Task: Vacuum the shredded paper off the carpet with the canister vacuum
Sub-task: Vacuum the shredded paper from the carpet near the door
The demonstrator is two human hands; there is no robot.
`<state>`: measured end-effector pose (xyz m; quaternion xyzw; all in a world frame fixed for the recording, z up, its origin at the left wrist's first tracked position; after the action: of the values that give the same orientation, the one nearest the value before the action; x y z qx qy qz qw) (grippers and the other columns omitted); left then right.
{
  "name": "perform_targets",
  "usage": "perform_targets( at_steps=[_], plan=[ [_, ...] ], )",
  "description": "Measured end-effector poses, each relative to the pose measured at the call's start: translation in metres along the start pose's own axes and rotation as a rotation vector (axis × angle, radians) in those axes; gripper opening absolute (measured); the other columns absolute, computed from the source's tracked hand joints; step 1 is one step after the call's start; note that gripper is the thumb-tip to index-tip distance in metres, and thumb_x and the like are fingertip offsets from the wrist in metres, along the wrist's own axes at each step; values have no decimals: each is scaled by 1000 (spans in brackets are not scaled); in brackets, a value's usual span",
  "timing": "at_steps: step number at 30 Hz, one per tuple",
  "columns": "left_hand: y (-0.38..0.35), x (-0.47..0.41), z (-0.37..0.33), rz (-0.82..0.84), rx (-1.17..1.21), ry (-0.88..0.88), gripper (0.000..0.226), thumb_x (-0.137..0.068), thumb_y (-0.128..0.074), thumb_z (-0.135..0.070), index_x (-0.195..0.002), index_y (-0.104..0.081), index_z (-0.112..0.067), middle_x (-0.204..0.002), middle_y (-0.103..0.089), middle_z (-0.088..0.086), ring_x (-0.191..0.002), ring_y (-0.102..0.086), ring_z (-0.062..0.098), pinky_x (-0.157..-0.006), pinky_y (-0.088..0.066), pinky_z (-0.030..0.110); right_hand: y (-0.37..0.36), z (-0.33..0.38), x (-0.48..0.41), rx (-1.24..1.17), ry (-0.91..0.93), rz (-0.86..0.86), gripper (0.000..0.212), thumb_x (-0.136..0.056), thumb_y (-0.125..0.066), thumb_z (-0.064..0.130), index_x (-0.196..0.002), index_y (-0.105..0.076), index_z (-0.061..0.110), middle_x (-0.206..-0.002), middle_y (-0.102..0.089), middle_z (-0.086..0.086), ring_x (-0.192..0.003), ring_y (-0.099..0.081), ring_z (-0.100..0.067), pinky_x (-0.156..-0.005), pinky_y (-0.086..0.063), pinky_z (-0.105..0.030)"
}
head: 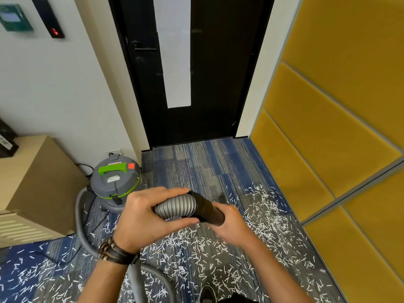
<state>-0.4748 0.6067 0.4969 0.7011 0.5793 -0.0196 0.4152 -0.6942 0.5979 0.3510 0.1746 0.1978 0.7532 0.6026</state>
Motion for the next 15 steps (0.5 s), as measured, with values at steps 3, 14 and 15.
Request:
perform_targets(
  at_steps=[3,14,15],
  plan=[
    [-14,0,5,34,23,32,58,-66,-92,-61,-113,-81,-28,-101,-74,-25,-89,-72,-7,-84,-55,16,1,-12,0,6,-37,23,18,-85,-74,9,-100,-71,18,-79,-69,2,-65,-60,-4,-58,-46,-23],
    [-10,-9,-8,-11,33,0,58,-65,-94,-57,-113,-79,-29,-87,-76,-14,-77,-71,0,-75,-56,21,3,-13,7,-54,-32,-13,19,-86,-76,12,-101,-71,22,-79,-69,5,-66,-59,-3,-61,-47,-23],
    [-7,-12,-10,-12,30,-8,58,-64,-93,-57,-113,-78,-29,-87,-76,-12,-77,-72,2,-74,-57,23,2,-10,6,-66,-25,-18,20,-86,-77,13,-100,-70,26,-77,-68,8,-66,-59,-2,-60,-46,-20]
  ],
)
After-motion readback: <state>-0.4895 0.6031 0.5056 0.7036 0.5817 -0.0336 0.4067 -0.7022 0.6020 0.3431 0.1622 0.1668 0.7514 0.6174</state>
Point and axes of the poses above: each hand's wrist, its own x-axis away from the middle knuckle, its own y-axis out of the back of the hand, z = x × y, the point moved 5 cm from there along -x, towards the middle knuckle
